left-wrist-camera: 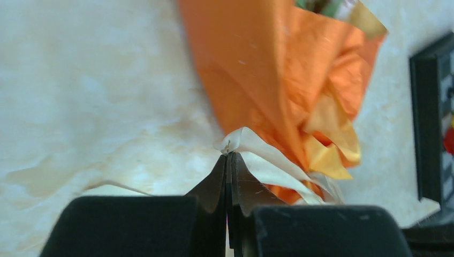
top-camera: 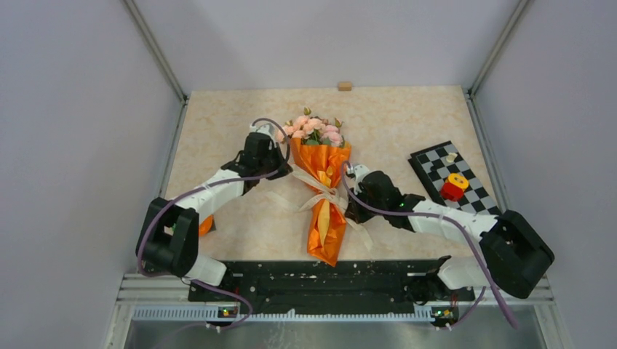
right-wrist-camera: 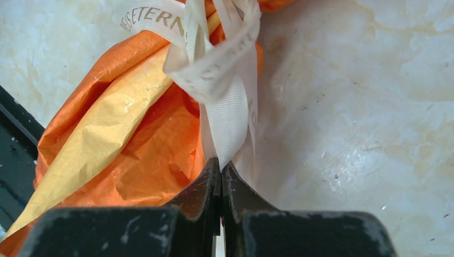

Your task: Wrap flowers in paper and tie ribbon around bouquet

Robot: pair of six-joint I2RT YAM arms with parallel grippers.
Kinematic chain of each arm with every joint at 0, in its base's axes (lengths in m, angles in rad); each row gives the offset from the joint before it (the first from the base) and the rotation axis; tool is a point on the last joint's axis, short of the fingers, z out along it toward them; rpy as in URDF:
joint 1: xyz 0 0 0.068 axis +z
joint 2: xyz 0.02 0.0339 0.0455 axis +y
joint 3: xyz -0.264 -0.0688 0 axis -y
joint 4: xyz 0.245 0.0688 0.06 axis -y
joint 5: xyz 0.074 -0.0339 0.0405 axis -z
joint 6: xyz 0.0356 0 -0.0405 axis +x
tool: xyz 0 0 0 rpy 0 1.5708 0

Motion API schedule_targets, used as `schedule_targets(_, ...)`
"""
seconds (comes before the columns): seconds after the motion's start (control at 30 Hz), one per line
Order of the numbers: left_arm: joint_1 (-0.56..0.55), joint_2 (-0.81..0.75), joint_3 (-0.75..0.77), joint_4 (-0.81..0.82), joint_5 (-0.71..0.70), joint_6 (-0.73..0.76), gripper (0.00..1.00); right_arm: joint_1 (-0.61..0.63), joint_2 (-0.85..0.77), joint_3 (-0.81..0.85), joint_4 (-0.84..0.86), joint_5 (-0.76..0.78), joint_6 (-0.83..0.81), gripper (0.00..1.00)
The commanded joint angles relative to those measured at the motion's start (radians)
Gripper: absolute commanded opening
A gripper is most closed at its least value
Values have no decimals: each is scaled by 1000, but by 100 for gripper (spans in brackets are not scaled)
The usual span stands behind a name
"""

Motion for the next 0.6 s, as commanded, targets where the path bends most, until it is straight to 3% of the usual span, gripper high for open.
schedule_targets(0.0,67,-22,39,-41,-118,13,0,11,-29,79,-138,2,94,0)
schedule_targets(0.2,143,17,34,-42,-194,-2,0,11,-37,93,-252,29,124,0)
schedule_targets(0.4,254,94,58,-17,-146,-59,0,11,-65,81,-310,98,133,0)
schedule_targets(0.57,284,167,121,-48,-207,-67,0,11,-105,62,-352,138,129,0)
